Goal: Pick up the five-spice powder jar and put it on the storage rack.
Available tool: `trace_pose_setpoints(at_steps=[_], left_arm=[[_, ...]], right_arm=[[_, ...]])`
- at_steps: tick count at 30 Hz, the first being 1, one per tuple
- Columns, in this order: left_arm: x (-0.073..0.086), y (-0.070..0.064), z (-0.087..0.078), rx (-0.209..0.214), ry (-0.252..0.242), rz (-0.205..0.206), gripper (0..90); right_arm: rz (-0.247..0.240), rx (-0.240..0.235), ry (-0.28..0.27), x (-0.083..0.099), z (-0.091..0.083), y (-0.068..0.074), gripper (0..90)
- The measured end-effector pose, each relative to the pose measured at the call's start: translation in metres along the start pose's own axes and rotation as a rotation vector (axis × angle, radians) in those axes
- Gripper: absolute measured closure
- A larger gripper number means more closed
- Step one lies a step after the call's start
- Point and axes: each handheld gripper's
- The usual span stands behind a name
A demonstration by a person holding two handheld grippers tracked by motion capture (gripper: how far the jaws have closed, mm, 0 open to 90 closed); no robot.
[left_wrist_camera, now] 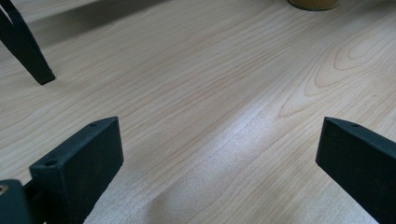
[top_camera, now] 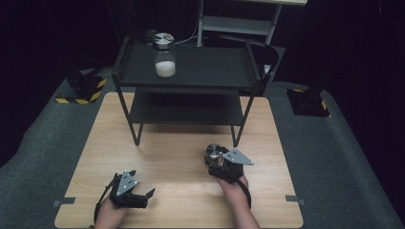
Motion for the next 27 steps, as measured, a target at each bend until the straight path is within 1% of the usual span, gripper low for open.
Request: trace_pose_setpoints(at_steps=[2,5,7,12,17,19,27], left_arm=[[0.000,0.000,0.000,0.001,0.000,-0.002,0.9],[0.001,0.001,0.000,0.001,-0.002,-0.009,0.9],[0.001,0.001,-0.001,0.000,-0.001,-0.011,0.9],[0.001,0.002,-0.001,0.001,-0.003,-0.016,0.9],[0.001,0.002,-0.001,0.003,0.000,-0.012,0.9],[0.001,0.001,-0.001,0.000,0.001,-0.014,0.9],[0.001,0.001,-0.001,0.001,0.001,-0.012,0.9]], right_arm=[[-0.004,-0.005,-0.011,0.003,0.002,-0.001,25.2],[-0.006,0.003,-0.023,0.006,0.005,0.000,26.7],[-0.008,0.000,-0.024,0.007,0.006,0.000,27.7],[-0.001,0.006,-0.046,0.013,0.008,0.000,30.8],[-0.005,0.009,-0.066,0.018,0.007,0.000,31.7],[0.003,0.007,-0.071,0.019,0.007,0.000,31.9],[-0.003,0.014,-0.072,0.019,0.006,0.002,32.2]])
Point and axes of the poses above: each handheld gripper's, and its own axes: z roughly forward along the jaws, x roughly out of its underside, y roughly to its left, and after that the axes turned 9 degrees about z, right-handed
